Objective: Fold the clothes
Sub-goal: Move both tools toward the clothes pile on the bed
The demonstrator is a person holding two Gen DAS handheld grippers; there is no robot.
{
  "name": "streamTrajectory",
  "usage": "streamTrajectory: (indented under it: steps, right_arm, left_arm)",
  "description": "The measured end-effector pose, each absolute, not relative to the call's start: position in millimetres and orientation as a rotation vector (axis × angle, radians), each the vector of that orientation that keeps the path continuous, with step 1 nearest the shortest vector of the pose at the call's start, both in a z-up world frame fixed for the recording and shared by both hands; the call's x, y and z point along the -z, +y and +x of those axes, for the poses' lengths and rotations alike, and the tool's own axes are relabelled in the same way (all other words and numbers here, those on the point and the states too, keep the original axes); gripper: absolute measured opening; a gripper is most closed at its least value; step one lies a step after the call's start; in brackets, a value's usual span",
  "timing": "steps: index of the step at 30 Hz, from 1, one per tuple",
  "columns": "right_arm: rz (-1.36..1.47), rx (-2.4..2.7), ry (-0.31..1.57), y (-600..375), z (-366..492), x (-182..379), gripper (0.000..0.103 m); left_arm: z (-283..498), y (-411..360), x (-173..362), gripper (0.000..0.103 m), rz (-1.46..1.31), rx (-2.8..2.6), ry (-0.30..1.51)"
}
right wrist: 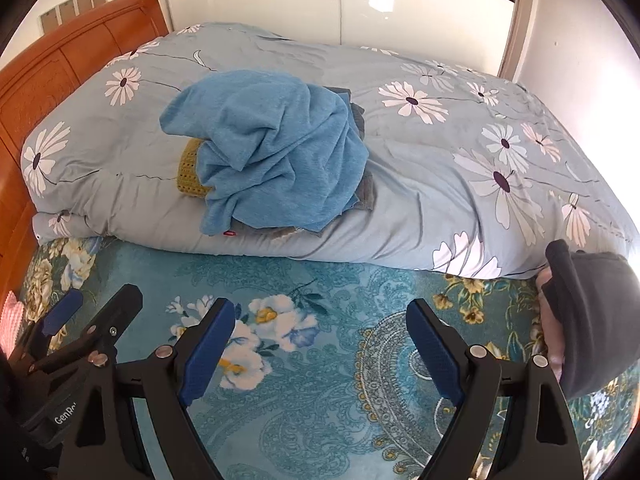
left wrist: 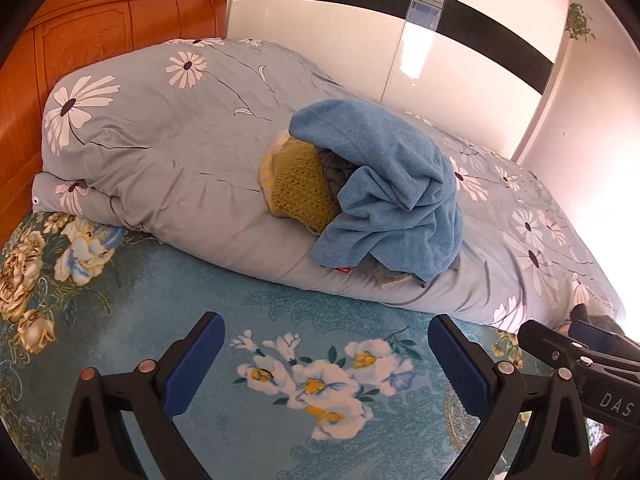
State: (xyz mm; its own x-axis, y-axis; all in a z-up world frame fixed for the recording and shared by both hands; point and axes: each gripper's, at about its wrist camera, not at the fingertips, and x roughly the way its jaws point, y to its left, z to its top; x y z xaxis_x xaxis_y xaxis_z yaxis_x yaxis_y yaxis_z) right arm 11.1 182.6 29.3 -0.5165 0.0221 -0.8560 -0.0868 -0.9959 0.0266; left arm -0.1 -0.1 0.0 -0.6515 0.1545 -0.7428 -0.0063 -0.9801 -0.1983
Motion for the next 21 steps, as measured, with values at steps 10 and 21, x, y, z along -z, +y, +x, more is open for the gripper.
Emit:
streamTrajectory:
  steps: [10, 21]
  right_arm:
    - [-1.417, -2.642, 0.039, 158.3, 29.2, -59.8, 0.088]
    - [-1.340, -2.582, 0.034, 123.0, 57.5, -94.5, 0.088]
  left_arm:
    - [9.9, -23.2, -18.2, 0.103, -1.170, -2.743, -0.293]
    - [36.8, -55.9, -34.4, 0.103, -1.126, -2.652, -0.358]
